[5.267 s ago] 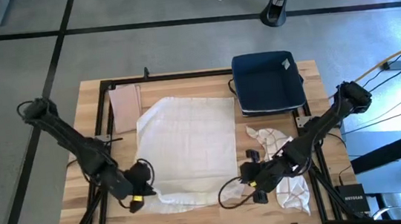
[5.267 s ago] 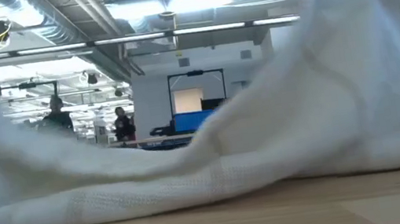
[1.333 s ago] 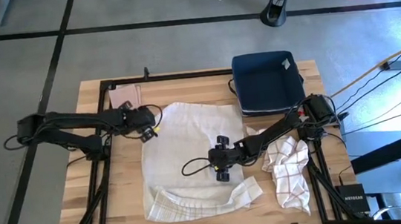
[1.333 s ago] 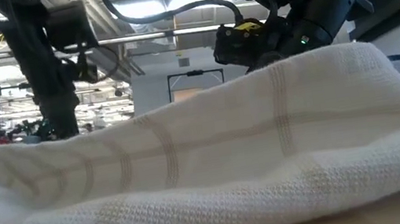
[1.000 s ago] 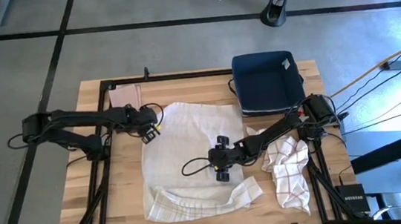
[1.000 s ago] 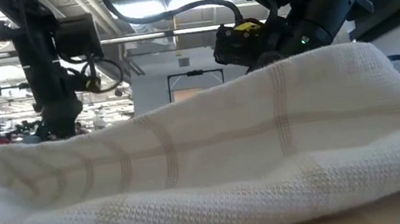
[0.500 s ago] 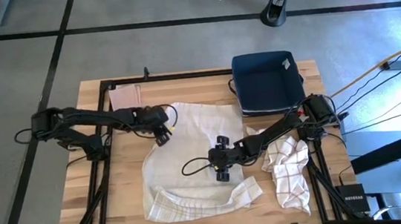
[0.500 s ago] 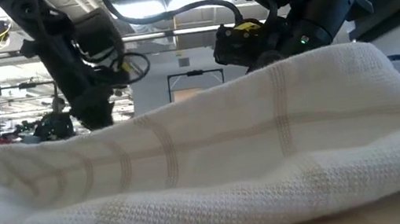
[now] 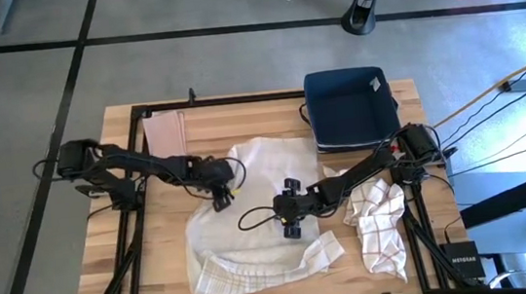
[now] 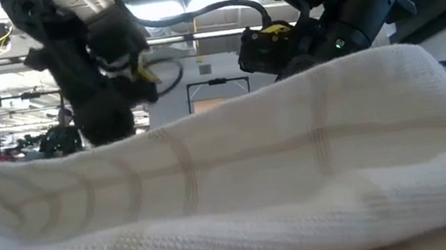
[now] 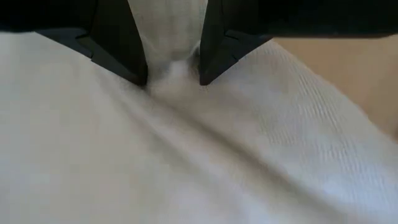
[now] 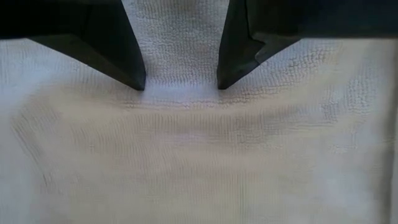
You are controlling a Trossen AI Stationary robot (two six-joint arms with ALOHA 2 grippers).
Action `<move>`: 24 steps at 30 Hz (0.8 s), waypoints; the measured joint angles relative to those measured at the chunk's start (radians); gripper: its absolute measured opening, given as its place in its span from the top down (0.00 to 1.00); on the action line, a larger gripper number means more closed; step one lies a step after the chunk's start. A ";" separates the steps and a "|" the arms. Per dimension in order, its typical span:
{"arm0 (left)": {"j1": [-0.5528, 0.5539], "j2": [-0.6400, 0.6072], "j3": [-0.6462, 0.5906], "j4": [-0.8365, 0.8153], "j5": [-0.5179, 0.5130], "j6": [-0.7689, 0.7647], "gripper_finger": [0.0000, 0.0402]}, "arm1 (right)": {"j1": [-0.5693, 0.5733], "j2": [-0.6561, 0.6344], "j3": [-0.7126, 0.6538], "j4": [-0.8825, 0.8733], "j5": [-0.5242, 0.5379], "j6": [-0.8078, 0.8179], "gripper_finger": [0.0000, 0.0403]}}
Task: Fold towel
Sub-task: Fold the white patterned towel
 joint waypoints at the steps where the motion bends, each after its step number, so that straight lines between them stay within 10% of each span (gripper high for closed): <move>1: -0.009 -0.013 0.015 0.003 0.000 0.025 0.65 | 0.000 0.000 0.000 0.001 0.000 0.000 0.49; 12: 0.014 -0.200 0.133 -0.256 -0.332 0.127 0.65 | 0.000 0.000 0.000 0.001 -0.002 0.000 0.49; 24: 0.003 -0.197 -0.014 -0.358 -0.243 0.077 0.65 | 0.000 0.000 0.000 0.001 -0.003 0.000 0.49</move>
